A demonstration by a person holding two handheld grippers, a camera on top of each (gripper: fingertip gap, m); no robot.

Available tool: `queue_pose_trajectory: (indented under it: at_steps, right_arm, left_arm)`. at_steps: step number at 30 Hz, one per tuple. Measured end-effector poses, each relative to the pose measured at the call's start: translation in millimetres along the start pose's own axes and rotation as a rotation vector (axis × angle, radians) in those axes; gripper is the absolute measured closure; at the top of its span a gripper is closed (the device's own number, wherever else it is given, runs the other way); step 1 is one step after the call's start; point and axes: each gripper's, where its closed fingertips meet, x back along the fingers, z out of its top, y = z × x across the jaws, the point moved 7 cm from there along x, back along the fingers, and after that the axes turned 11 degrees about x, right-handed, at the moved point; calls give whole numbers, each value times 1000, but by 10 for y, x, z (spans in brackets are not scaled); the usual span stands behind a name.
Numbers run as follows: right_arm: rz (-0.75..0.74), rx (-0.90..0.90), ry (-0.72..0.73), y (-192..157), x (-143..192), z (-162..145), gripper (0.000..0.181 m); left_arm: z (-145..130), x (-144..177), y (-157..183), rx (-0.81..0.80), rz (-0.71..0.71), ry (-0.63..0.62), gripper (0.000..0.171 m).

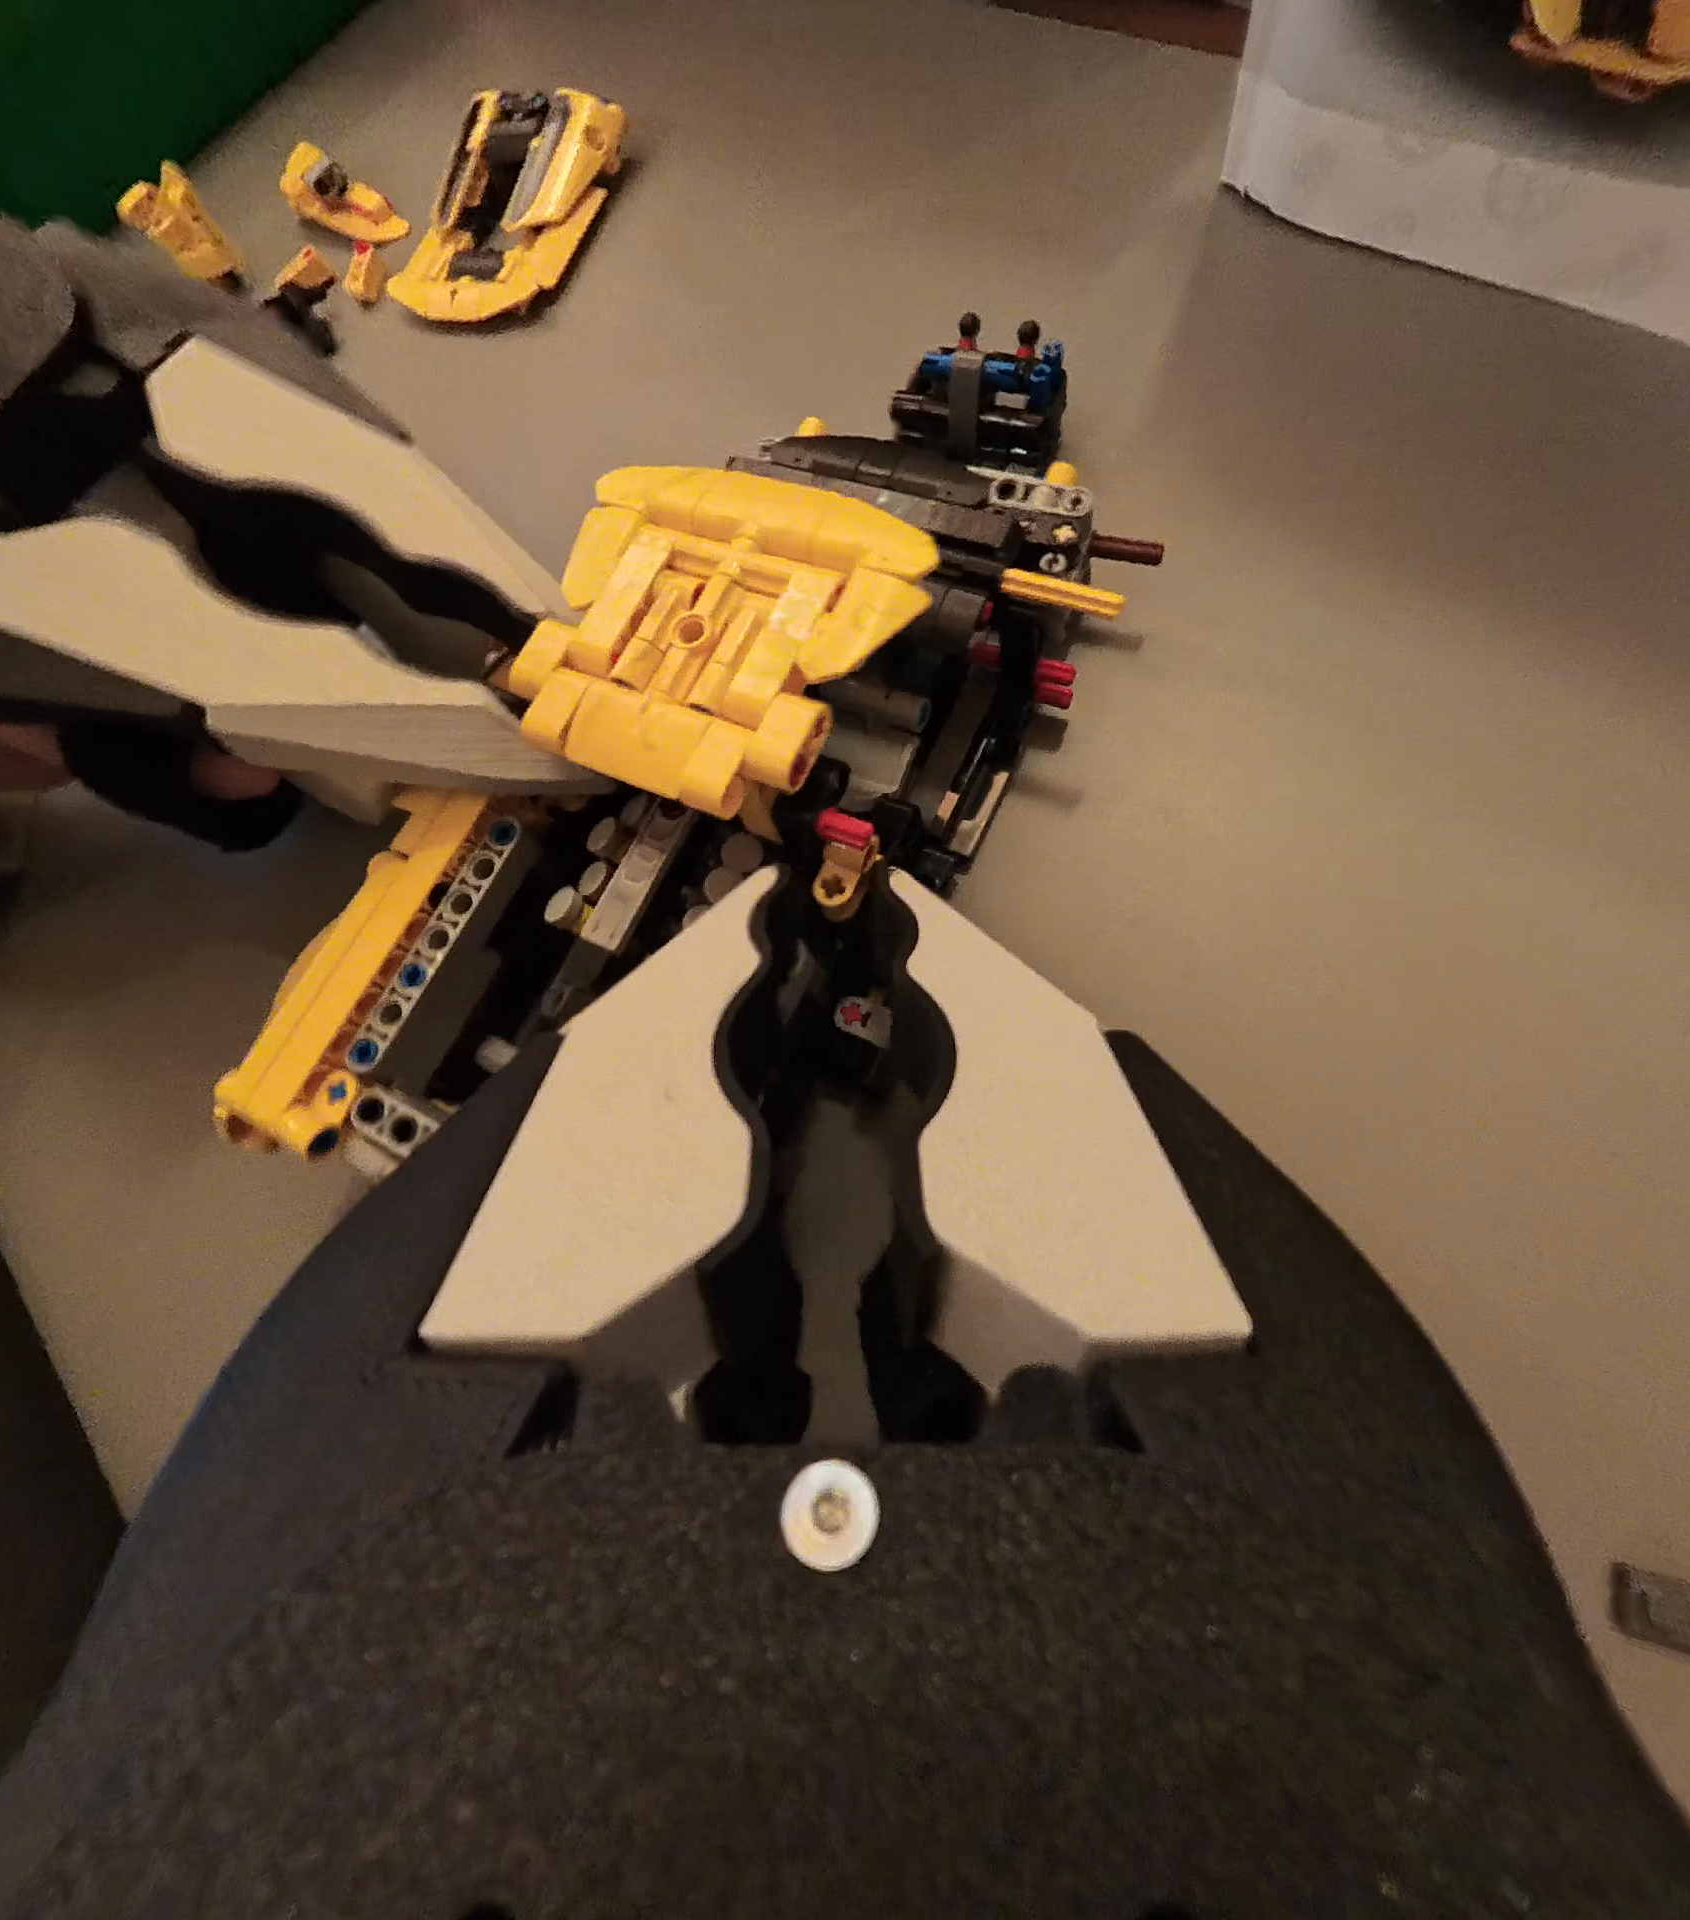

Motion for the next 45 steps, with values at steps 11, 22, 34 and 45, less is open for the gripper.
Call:
queue_pose_trajectory:
  at_steps: [11, 22, 34, 45]
  right_arm:
    - [203, 97, 317, 152, 435, 170, 168]
    - [499, 282, 252, -236, 13, 27, 169]
    - [541, 264, 221, -212, 21, -10, 176]
    - [504, 371, 150, -238, -8, -79, 173]
  left_arm:
    - [4, 160, -94, -54, -194, -88, 158]
    - [-143, 374, -28, -93, -356, -149, 158]
    - [-148, 351, -10, -84, -363, -144, 158]
    - [-156, 346, 12, -76, -373, -146, 158]
